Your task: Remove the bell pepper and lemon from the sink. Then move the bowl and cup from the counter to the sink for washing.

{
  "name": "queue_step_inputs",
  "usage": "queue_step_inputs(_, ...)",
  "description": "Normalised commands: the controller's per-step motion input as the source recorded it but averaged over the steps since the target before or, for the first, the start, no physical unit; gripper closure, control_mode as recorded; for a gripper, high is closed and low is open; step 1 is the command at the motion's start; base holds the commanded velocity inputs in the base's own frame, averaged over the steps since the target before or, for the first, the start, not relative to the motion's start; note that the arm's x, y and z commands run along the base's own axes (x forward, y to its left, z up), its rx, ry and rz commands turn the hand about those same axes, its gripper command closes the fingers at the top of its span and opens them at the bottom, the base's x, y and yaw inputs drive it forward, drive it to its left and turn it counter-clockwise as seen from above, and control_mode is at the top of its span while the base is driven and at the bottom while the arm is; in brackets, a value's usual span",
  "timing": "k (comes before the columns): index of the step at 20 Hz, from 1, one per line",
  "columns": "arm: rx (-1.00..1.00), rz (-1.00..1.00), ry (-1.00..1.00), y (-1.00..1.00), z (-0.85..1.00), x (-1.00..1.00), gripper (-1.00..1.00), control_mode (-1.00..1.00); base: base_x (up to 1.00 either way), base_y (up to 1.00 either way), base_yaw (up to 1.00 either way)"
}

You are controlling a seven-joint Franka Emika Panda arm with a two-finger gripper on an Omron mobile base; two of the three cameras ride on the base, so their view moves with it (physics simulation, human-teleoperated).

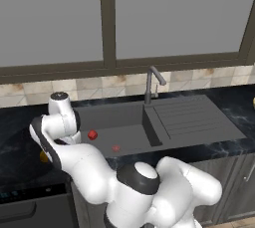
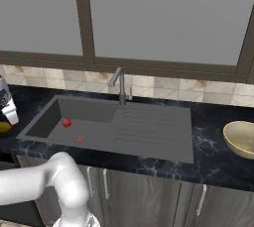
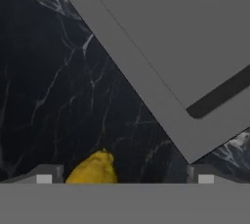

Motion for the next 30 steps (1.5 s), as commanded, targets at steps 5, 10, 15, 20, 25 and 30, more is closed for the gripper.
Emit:
queue_step_inputs(5,0.00,0.13,-0.04,-0.54,0.07,-0.10,-1.00,-1.00,0.00,0.00,0.00)
queue_step_inputs(10,0.00,0.19,-0.03,-0.58,0.05,-0.07,-1.00,-1.00,0.00,0.00,0.00)
queue_step_inputs(15,0.00,0.15,-0.06,-0.57,0.05,-0.04,-1.00,-1.00,0.00,0.00,0.00)
queue_step_inputs(20,0.00,0.09,-0.04,-0.54,0.05,0.00,-1.00,-1.00,0.00,0.00,0.00)
queue_step_inputs(25,0.00,0.03,-0.01,-0.51,0.02,0.04,-1.00,-1.00,0.00,0.00,0.00)
queue_step_inputs(30,0.00,0.00,-0.01,-0.42,0.00,0.13,-1.00,-1.00,0.00,0.00,0.00)
